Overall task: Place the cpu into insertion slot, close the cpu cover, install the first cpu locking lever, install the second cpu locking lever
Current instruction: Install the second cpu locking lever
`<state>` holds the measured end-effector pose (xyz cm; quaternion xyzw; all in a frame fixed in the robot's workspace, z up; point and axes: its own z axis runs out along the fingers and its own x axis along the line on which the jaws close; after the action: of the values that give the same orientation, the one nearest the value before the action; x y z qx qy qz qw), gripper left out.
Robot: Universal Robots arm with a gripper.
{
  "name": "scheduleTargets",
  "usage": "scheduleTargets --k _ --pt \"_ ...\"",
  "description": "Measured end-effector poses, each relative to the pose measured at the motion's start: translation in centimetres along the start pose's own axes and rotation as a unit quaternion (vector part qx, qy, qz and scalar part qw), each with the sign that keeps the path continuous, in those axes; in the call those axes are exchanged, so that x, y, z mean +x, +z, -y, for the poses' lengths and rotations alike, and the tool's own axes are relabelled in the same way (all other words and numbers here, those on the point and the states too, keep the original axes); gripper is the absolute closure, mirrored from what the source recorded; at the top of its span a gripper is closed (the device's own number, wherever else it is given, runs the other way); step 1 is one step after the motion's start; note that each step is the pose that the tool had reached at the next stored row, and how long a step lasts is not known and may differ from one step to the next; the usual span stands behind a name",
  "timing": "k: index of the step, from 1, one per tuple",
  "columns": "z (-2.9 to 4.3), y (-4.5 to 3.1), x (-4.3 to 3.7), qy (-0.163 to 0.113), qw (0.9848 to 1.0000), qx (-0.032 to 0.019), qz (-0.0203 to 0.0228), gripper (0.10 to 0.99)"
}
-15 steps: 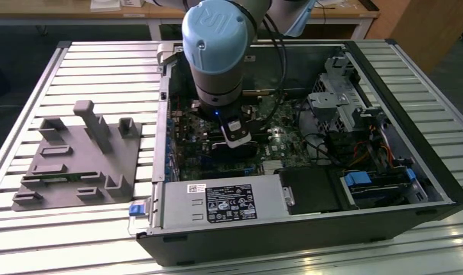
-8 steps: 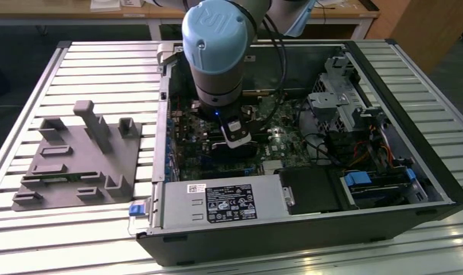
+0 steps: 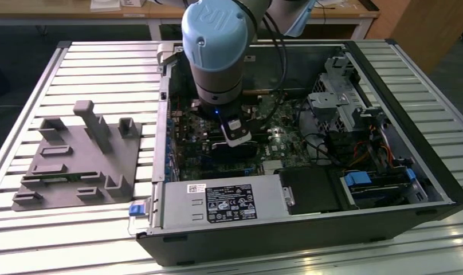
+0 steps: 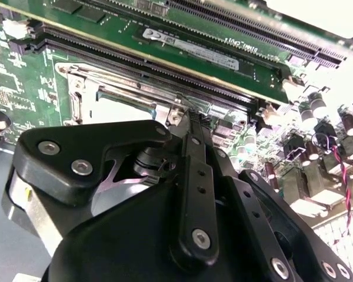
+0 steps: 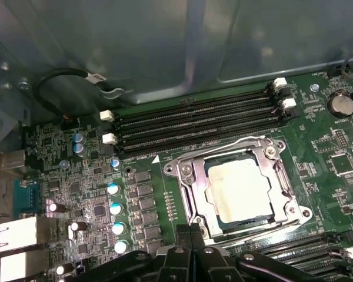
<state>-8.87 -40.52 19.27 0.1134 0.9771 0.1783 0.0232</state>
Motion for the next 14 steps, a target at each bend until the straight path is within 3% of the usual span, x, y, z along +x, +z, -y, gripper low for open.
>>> scheduleTargets --k 5,14 --pt "0.00 0.06 0.00 0.001 1.0000 -0.0060 -0.0013 0.980" --pt "0.15 0.45 0.01 0.001 1.0000 -0.0063 -0.0015 0.980"
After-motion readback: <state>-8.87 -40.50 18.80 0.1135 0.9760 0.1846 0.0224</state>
